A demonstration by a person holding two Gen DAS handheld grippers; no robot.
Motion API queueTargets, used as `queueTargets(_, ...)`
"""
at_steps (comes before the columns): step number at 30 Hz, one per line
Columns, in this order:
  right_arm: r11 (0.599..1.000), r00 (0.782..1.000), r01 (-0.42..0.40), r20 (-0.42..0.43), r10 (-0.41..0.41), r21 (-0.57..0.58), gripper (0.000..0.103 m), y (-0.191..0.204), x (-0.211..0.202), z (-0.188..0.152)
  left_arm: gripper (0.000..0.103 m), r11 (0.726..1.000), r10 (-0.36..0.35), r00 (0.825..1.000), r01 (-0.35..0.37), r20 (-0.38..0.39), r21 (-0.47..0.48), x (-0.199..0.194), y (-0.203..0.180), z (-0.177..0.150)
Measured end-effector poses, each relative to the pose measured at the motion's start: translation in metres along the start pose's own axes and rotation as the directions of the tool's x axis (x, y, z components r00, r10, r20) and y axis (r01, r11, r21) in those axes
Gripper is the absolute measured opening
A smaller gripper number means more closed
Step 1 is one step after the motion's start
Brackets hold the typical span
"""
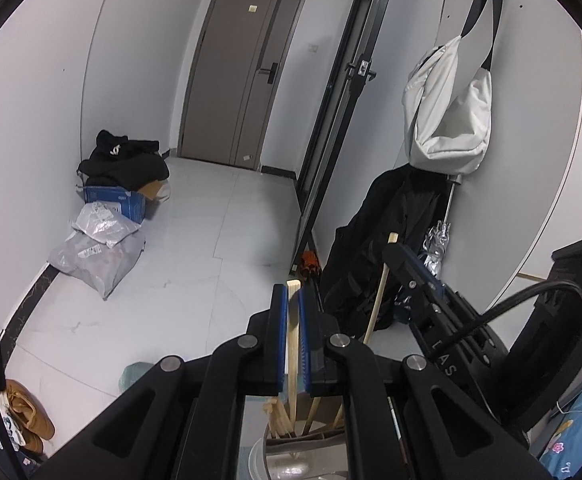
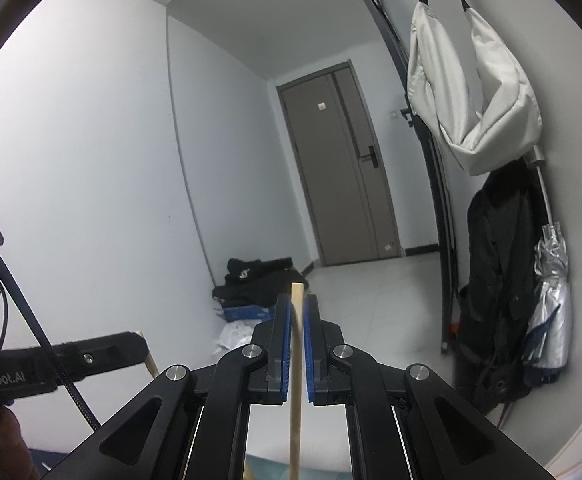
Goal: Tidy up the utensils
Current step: 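Lower both chopsticks into the holder compartments, then open both grippers and withdraw them up from the holder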
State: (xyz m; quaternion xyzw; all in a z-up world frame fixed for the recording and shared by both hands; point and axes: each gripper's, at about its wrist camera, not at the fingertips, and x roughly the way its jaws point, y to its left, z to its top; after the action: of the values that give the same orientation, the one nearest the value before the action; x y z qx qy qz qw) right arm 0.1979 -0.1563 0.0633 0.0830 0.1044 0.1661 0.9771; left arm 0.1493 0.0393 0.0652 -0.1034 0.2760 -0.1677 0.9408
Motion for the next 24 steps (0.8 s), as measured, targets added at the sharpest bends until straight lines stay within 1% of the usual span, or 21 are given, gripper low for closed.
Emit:
queueTargets(6,0.999,1.000,-0.011,-0.007,0.011,-0.038,0.005,0.003,-0.009,-0.006,0.002,1.000,0.001,1.000,-0.001,-0.010,0.005,0.000,0.000,-0.004)
queueTargets(11,0.998,0.999,-0.031,-0.035,0.029,-0.061,0.006,0.002,-0.017,-0.014,0.002,1.000,-0.001,1.000,0.001,-0.026,0.012,0.002,-0.001,-0.009)
queueTargets(14,0.996,0.998,-0.039,-0.058,0.035,-0.076,0.006,0.002,-0.022,-0.021,0.002,0.999,-0.003,0.999,0.004,-0.043,0.034,0.006,-0.004,-0.015)
queueTargets(20,0.992,0.989,-0.065,-0.140,0.049,-0.110,0.007,0.003,-0.030,-0.040,0.002,0.996,-0.023,0.995,0.031,-0.097,0.082,0.014,-0.010,-0.030)
queueTargets(23,0.991,0.979,-0.076,-0.196,0.053,-0.114,0.008,0.003,-0.031,-0.051,0.002,0.997,-0.032,0.991,0.042,-0.131,0.072,0.016,-0.008,-0.039)
queueTargets(24,0.990,0.973,-0.086,-0.223,0.058,-0.115,0.009,0.003,-0.032,-0.055,0.003,0.997,-0.030,0.992,0.039,-0.124,0.065,0.016,-0.006,-0.042)
